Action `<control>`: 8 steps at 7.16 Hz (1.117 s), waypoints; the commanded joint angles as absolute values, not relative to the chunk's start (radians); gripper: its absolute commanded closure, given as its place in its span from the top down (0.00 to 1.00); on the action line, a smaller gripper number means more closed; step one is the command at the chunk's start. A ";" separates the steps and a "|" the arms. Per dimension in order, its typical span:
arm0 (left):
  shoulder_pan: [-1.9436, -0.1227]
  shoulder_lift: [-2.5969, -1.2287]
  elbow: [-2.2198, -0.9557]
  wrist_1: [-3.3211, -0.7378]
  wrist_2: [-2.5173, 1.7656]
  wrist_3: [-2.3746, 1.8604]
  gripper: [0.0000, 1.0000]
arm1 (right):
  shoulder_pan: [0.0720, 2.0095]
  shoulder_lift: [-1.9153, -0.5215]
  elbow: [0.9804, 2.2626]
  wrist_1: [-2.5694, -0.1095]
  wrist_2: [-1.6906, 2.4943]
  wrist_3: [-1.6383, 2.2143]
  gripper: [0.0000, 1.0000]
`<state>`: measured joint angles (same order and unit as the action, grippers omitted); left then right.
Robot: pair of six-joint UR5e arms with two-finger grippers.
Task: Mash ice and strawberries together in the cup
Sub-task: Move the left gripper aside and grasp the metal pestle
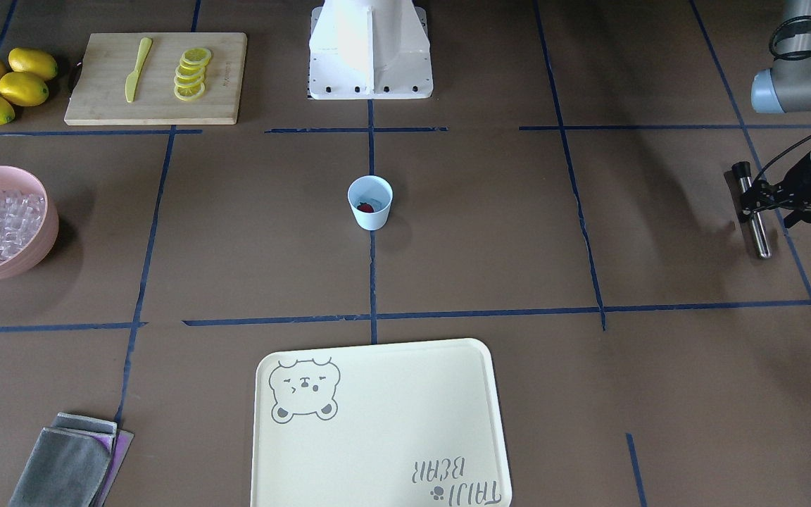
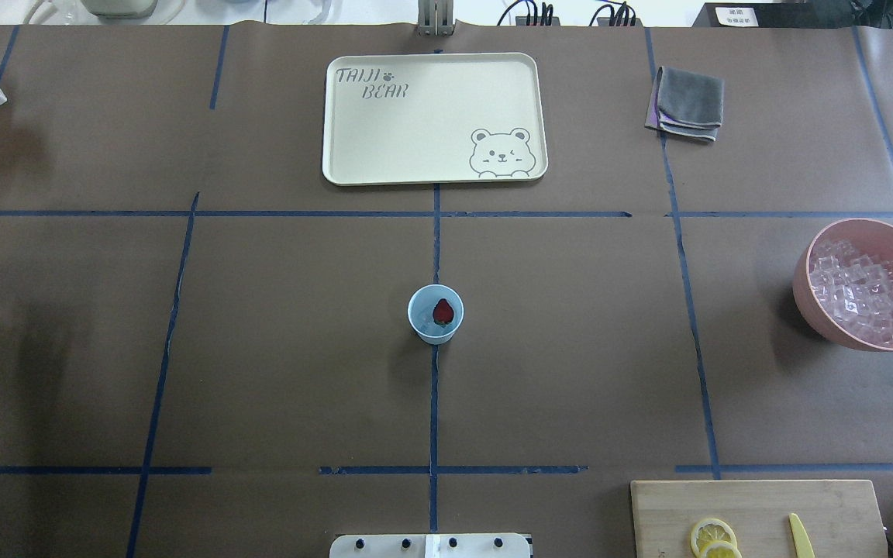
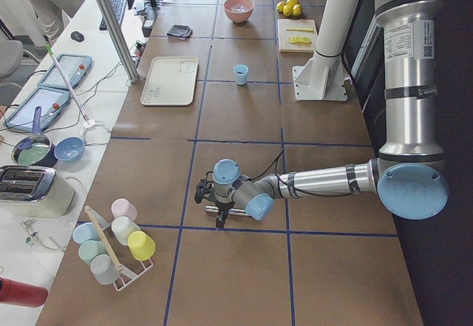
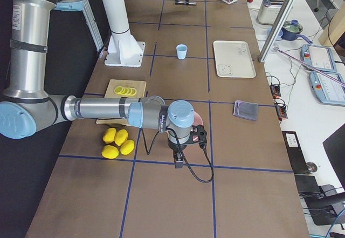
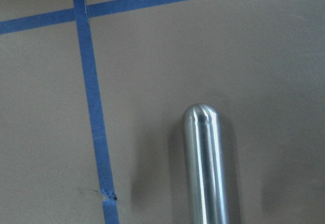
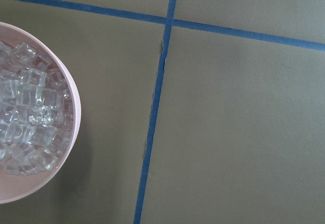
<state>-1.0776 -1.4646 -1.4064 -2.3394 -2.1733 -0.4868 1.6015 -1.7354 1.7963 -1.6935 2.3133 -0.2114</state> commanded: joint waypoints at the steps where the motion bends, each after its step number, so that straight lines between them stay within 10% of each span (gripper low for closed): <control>1: -1.068 -1.477 -1.405 -2.338 -2.164 -0.489 0.25 | 1.601 -1.735 1.796 -1.694 2.313 -0.212 0.99; 3: -1.068 -1.482 -1.408 -2.339 -2.166 -0.489 0.00 | 1.601 -1.735 1.796 -1.694 2.313 -0.210 0.99; 8: -1.071 -1.624 -1.671 -2.379 -2.132 -0.479 0.00 | 1.601 -1.735 1.798 -1.694 2.313 -0.210 0.99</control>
<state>-1.0698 -1.5641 -1.5947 -2.3583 -2.1315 -0.4786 1.6015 -1.7338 1.7977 -1.6935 2.3132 -0.2101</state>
